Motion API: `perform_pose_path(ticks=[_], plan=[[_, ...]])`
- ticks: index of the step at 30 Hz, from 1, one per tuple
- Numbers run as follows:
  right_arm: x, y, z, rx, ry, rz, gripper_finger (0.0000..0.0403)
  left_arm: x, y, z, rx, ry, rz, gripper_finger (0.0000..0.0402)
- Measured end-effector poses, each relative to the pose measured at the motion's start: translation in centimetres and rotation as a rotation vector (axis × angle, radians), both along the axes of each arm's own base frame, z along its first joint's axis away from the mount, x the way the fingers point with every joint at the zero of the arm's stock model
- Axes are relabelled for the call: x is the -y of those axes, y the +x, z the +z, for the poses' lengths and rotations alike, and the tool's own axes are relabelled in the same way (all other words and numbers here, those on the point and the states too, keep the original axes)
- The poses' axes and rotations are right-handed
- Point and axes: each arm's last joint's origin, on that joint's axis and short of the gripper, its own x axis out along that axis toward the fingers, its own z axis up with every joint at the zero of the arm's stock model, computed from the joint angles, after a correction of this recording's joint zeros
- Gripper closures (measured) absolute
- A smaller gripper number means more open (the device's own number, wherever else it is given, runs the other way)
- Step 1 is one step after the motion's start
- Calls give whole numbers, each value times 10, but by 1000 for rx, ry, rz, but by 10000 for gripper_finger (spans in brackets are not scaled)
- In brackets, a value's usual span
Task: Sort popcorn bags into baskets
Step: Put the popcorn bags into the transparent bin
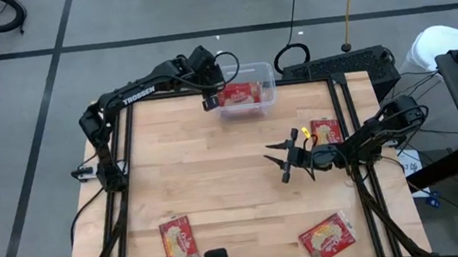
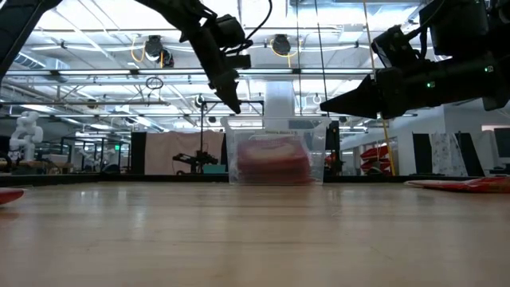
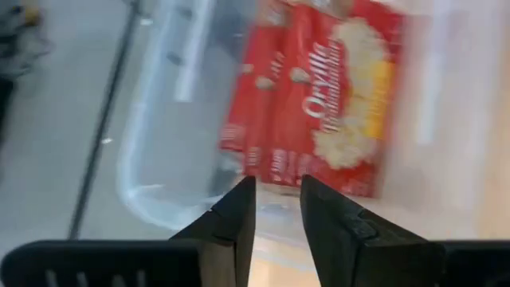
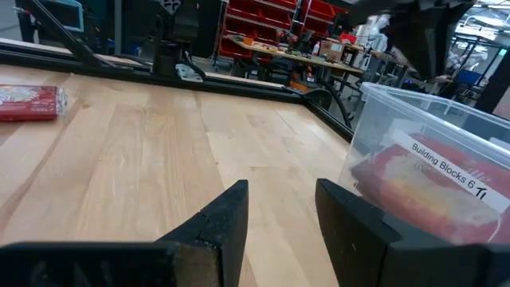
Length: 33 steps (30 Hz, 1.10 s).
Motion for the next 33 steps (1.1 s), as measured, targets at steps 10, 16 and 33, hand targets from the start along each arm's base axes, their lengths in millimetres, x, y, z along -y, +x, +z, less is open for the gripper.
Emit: perform_pose_path(ticks=[10,16,33], plan=[[0,0,-1,-5,16,-2,264,-1,4,3,74,-3,94,287],[0,-1,-7,-38,80,-13,264,15,10,0,93,-147,24,287],[-8,-5,-16,-93,183,-49,241,139,7,2,257,-92,-151,287]])
